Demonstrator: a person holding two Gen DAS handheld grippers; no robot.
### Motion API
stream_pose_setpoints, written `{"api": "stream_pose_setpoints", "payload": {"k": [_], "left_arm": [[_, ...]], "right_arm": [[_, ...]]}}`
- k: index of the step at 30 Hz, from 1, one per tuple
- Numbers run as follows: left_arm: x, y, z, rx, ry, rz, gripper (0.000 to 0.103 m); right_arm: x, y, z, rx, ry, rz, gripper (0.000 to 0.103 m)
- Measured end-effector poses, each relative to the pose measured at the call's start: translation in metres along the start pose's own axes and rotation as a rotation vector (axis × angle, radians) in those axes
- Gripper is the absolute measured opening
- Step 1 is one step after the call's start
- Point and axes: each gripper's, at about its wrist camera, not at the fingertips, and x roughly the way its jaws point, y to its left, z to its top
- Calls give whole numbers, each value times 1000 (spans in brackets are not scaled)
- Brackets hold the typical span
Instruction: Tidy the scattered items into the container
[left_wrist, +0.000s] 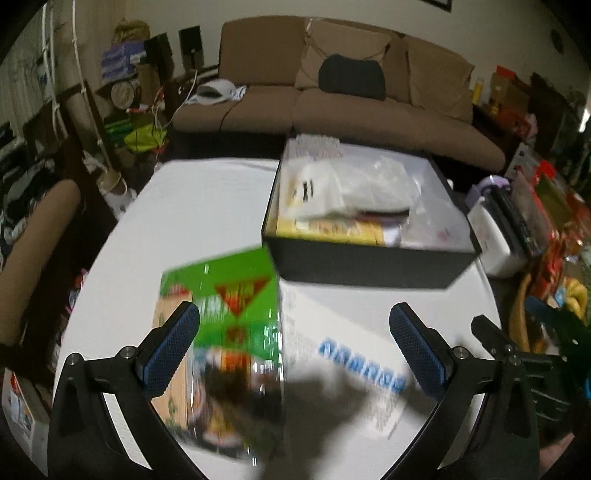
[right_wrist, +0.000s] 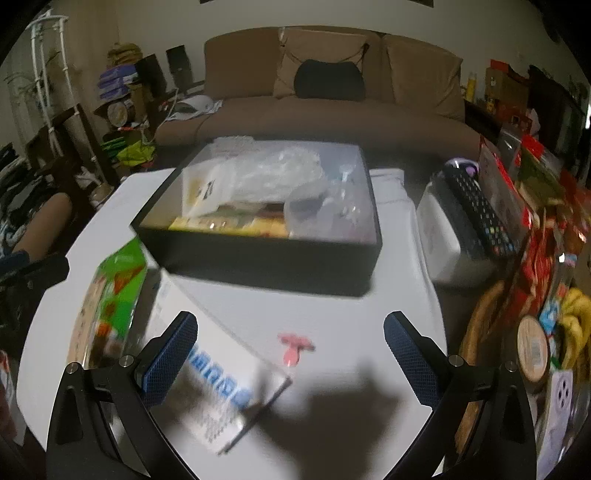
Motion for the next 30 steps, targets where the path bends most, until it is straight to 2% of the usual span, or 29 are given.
{"api": "stream_pose_setpoints", "payload": {"k": [5, 13, 21, 25, 30], "left_arm": [[23, -11, 39, 52, -21, 32, 103], [80, -4, 76, 25, 7, 36, 103], [117, -3, 66, 36, 35, 37, 103], [116, -5, 52, 44, 33, 22, 103], [95, -3, 29, 37, 28, -5, 103]], "right_arm": [[21, -3, 38, -8, -5, -23, 103], [66, -11, 80, -8, -4, -40, 103], [92, -22, 91, 0, 17, -21, 103], [84, -24, 76, -13, 11, 20, 103], [63, -34, 44, 26, 11, 117, 103]]}}
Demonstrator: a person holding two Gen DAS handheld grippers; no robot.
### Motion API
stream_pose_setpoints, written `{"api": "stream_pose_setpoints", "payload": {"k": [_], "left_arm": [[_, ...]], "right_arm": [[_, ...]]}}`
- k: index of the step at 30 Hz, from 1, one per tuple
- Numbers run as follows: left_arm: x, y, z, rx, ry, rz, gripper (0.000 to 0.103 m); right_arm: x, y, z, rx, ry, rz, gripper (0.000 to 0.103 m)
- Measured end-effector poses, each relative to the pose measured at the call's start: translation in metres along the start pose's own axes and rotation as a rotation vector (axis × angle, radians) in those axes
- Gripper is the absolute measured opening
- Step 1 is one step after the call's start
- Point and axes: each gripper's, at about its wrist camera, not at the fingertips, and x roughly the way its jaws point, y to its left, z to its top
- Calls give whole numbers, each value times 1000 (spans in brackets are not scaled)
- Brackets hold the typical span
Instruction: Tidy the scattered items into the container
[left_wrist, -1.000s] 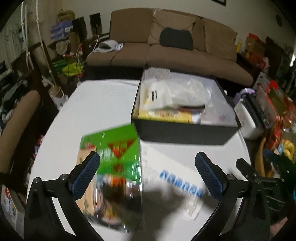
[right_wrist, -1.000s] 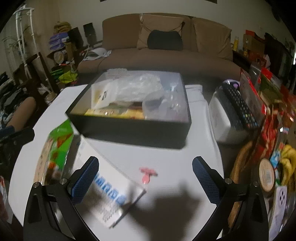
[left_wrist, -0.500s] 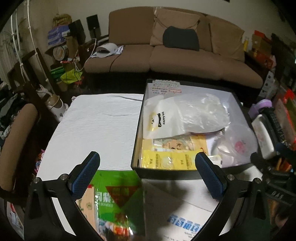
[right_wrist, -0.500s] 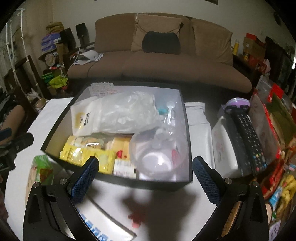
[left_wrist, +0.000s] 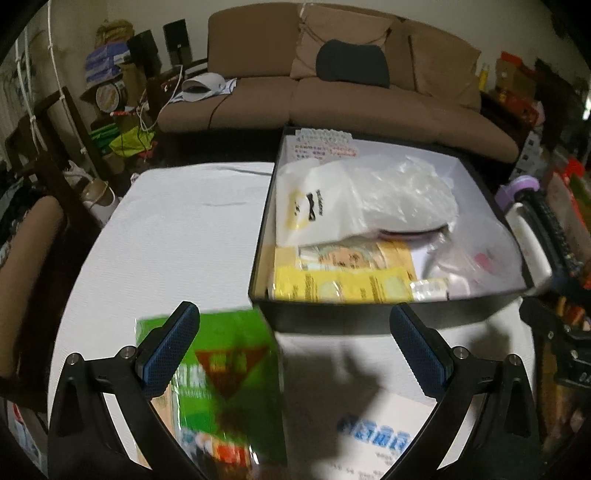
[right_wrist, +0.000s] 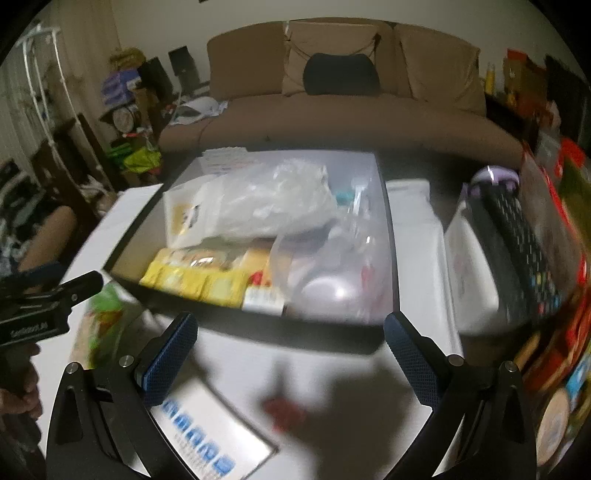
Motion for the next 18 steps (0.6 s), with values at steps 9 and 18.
{"api": "stream_pose_setpoints", "payload": {"k": [9, 18], "left_arm": [[-40, -3, -58, 50, -66, -3, 103], [-49, -23, -103, 83, -103, -47, 103]], "right_arm": [[-17, -15, -75, 101, 10, 79, 102], [45, -11, -107, 131, 113, 36, 85]]}}
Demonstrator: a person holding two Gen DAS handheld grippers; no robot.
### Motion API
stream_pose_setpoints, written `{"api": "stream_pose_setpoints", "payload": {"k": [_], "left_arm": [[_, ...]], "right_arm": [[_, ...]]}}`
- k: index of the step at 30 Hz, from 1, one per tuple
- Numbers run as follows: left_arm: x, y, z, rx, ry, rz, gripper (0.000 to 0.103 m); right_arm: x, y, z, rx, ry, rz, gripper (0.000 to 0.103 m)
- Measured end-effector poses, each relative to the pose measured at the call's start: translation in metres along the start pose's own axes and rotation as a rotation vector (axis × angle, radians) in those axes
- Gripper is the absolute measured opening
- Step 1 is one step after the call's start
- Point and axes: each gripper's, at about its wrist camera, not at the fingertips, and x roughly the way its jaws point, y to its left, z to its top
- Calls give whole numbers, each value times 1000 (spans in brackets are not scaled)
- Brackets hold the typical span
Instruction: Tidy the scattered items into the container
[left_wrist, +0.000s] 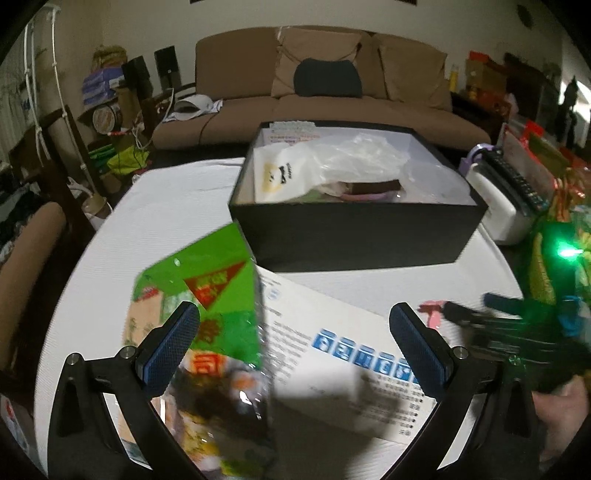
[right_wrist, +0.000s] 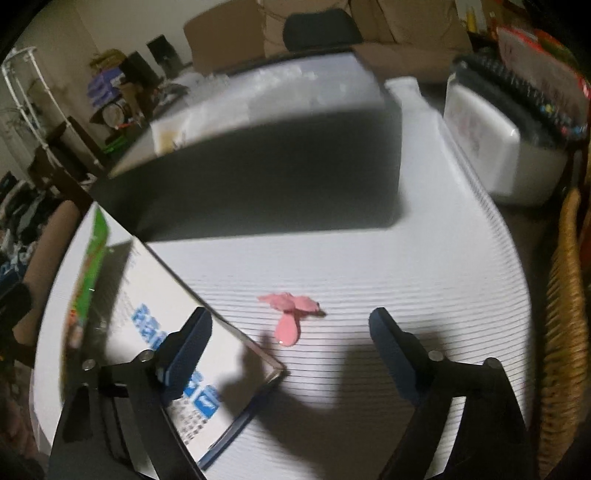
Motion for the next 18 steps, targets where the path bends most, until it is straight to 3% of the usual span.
{"api": "stream_pose_setpoints", "payload": {"k": [5, 7, 12, 18], "left_arm": [[6, 4, -3, 5, 3, -15, 103], [9, 7, -2, -7, 9, -32, 103], [17, 14, -1, -19, 20, -49, 103], [27, 20, -2, -25, 27, -77, 103]], "right_arm": [[24, 1, -2, -37, 29, -50, 64], [31, 3, -3, -61, 45, -63, 42], [37, 7, -6, -118, 54, -93, 19], [15, 0, 1, -131, 43, -35, 15]]}}
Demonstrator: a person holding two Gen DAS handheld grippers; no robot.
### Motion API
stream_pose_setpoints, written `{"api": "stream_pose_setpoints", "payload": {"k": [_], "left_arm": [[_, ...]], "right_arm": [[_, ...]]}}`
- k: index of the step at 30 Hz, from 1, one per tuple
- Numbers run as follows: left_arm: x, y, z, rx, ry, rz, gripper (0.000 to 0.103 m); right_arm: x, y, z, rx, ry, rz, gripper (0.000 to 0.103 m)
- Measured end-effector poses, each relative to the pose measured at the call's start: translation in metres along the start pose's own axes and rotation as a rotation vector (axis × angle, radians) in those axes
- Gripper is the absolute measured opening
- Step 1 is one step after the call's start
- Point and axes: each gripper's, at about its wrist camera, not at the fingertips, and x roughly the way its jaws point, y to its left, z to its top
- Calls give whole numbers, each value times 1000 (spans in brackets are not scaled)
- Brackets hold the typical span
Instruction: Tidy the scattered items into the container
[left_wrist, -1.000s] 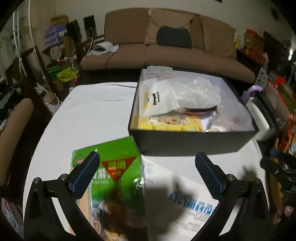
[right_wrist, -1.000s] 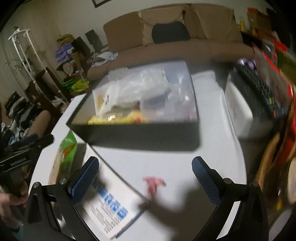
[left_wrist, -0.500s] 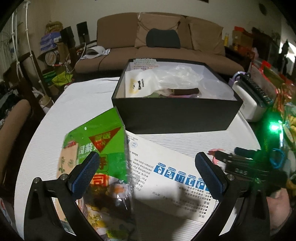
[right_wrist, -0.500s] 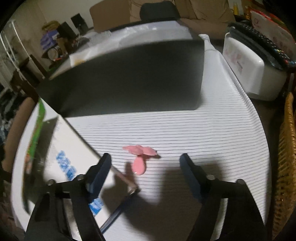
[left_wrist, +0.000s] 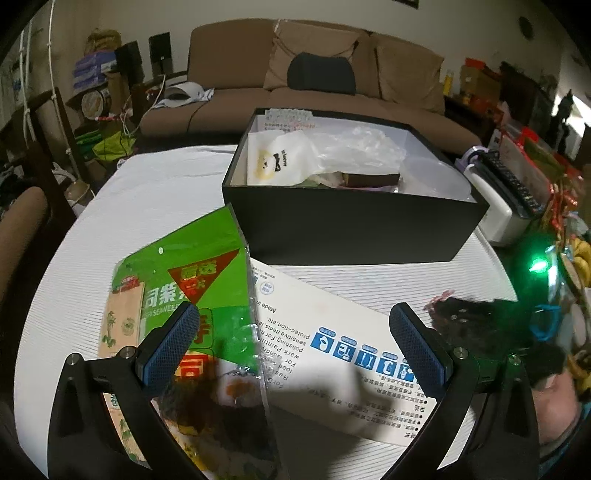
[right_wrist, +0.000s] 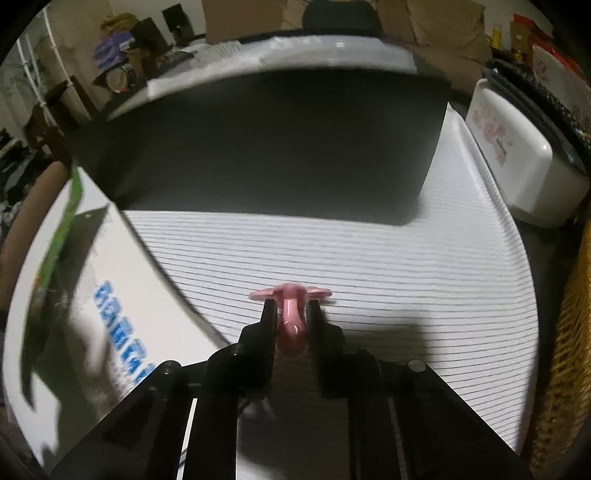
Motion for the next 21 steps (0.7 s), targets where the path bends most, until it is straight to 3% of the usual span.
{"api": "stream_pose_setpoints", "payload": {"k": [9, 14, 15, 17, 18, 19, 21], "left_arm": [[8, 9, 1, -25, -23, -32, 103], [9, 2, -2, -13, -19, -70, 103], [9, 0, -3, -7, -22, -73, 103], [9, -2, -3, 2, -25, -69, 103], [9, -2, -3, 0, -25, -71, 103], [9, -2, -3, -9, -26, -79, 103], [8, 2, -2, -42, -29, -97, 103]], "right_arm": [[-86, 6, 22, -87, -59, 92, 12], [-87, 20, 35, -91, -42, 110, 18], [-87, 28, 40, -93, -49, 123, 22], [-92, 42, 52, -108, -77, 156, 40], [-92, 50, 60, -121, -85, 166, 56], [-93, 56, 67, -129, -94, 172, 63], [-91, 74, 91, -140, -108, 200, 63]]}}
